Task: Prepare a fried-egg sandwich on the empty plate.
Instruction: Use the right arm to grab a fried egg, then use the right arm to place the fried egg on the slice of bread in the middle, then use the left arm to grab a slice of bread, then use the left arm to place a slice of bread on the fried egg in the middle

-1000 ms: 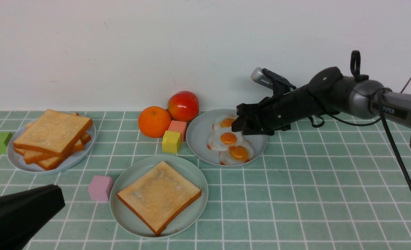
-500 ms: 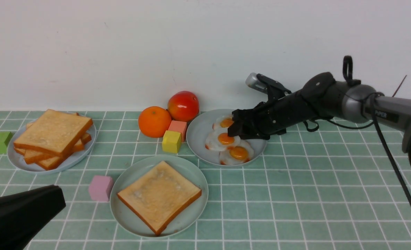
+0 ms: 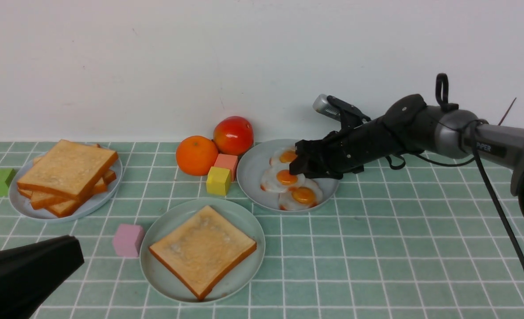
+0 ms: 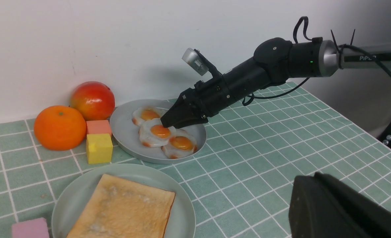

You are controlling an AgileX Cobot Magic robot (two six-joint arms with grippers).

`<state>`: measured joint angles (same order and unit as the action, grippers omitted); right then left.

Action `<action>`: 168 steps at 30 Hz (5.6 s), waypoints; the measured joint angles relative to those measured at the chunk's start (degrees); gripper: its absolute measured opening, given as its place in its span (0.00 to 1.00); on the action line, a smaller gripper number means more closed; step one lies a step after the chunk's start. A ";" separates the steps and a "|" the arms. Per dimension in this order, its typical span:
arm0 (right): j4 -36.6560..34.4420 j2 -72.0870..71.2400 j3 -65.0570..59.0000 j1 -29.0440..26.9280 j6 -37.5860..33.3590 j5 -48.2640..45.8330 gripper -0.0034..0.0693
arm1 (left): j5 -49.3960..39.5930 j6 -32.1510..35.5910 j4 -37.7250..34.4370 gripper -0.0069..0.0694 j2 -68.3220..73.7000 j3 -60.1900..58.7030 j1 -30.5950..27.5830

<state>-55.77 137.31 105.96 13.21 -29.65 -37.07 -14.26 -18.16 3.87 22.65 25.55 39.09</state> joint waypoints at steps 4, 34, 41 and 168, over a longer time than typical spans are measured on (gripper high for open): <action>-1.48 0.50 0.26 0.00 -0.22 0.18 0.47 | 0.00 0.00 -0.14 0.07 0.00 0.00 0.00; -0.62 -17.11 -2.25 -2.01 -1.99 -19.50 0.13 | -6.94 0.00 3.21 0.08 0.00 0.00 0.00; -6.91 -19.99 -16.14 8.32 -6.01 -17.56 0.13 | -7.95 0.00 5.55 0.08 0.00 0.00 0.00; 37.81 -88.63 -45.04 9.13 23.60 -23.03 0.08 | -18.90 12.80 11.61 0.10 75.40 40.84 -0.83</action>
<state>-17.96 48.68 60.92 22.34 -6.05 -60.09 -33.16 -5.35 15.48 98.04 66.39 38.26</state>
